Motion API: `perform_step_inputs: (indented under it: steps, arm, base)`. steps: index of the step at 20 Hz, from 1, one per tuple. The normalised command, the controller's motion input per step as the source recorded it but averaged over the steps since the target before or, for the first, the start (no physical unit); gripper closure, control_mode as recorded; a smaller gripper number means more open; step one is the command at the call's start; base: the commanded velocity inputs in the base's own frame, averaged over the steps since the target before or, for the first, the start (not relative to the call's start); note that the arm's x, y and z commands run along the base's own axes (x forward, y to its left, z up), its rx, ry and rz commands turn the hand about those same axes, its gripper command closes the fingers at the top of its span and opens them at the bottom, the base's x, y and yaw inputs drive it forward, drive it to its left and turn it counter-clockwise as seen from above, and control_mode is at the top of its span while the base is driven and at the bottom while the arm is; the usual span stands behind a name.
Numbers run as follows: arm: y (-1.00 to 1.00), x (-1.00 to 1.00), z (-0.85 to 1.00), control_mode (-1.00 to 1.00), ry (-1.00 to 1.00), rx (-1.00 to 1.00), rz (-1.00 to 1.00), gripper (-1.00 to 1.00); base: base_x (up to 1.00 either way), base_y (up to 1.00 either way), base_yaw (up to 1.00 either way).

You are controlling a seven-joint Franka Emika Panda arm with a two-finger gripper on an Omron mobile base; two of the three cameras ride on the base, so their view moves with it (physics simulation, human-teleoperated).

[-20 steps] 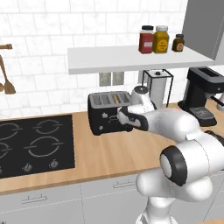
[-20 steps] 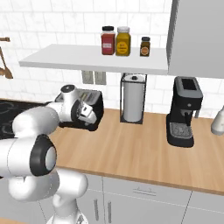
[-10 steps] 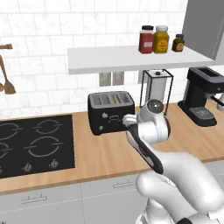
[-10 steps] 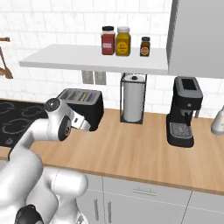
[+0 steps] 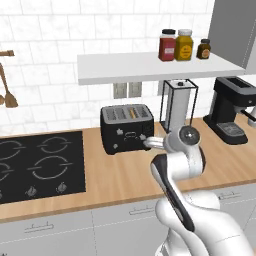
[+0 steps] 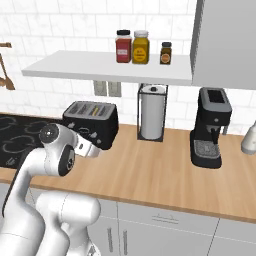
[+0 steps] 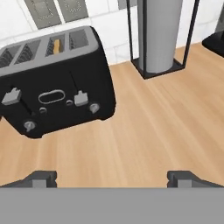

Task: Start the toaster. Once the lever pops up, take the bread to the plate on the dining counter.

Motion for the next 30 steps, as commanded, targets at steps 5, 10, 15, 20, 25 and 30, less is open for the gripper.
perform_step_inputs:
  steps: [5,10,15,20,25,30]
  arm:
    - [-0.5,-0.2,0.46,-1.0,-0.01,0.04,0.0,-1.0]
    - [-0.66,-0.16,0.36,-1.0,0.0,0.07,0.0,-1.0]
    - [-0.31,-0.01,0.23,-1.0,-0.05,0.02,0.0,-1.0]
    - [-0.17,0.0,0.03,-1.0,-0.02,0.0,0.0,-1.0]
    - [-0.29,0.0,0.09,-1.0,-0.04,0.0,0.0,-1.0]
    - [-0.17,0.0,0.03,-1.0,-0.01,0.0,0.0,-1.0]
  base:
    - [0.0,0.0,0.0]
    - [0.0,0.0,0.0]
    - [0.0,0.0,0.0]
    - [0.0,0.0,0.0]
    - [0.0,0.0,0.0]
    - [0.0,0.0,0.0]
